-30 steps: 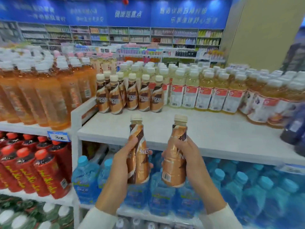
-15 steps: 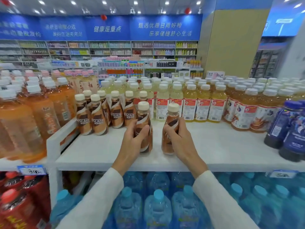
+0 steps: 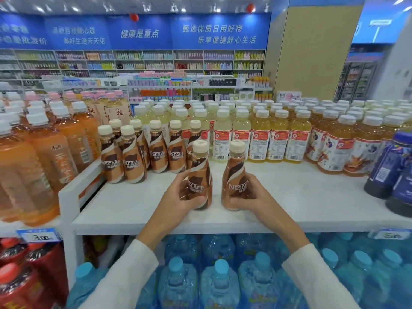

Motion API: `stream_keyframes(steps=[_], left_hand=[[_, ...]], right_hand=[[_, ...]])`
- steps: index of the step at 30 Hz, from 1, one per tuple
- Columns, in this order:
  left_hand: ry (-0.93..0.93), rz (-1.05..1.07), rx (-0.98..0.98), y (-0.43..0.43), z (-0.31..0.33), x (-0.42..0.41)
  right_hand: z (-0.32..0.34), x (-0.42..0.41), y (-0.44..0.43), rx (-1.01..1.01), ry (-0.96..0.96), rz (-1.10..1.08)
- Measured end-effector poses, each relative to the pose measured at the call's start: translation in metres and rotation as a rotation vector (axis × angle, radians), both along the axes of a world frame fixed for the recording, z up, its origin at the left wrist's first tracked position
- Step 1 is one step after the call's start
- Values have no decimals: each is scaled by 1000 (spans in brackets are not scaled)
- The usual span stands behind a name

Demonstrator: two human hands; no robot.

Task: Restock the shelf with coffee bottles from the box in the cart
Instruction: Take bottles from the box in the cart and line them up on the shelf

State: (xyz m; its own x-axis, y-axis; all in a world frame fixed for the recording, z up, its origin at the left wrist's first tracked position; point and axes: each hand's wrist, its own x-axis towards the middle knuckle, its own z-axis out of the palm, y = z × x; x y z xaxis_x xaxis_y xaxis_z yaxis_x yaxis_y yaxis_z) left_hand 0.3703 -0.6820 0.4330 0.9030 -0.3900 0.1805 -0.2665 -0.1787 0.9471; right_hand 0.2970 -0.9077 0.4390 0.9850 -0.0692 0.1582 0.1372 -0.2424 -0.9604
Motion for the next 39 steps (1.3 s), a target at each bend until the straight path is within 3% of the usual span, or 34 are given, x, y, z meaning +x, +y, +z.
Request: stream_keyframes(steps=[4, 10, 21, 29, 39], left_hand=[[-31, 91, 56, -4, 3, -2], [-71, 235, 102, -13, 8, -14], [-113, 234, 98, -12, 6, -19], [-111, 261, 69, 6, 3, -19], [-187, 451, 139, 56, 9, 21]], right_hand=[[-1, 1, -3, 4, -18, -63], [-2, 1, 15, -234, -32, -274], [-3, -12, 24, -171, -121, -359], [-4, 2, 42, -144, -115, -294], [4, 58, 112, -171, -140, -180]])
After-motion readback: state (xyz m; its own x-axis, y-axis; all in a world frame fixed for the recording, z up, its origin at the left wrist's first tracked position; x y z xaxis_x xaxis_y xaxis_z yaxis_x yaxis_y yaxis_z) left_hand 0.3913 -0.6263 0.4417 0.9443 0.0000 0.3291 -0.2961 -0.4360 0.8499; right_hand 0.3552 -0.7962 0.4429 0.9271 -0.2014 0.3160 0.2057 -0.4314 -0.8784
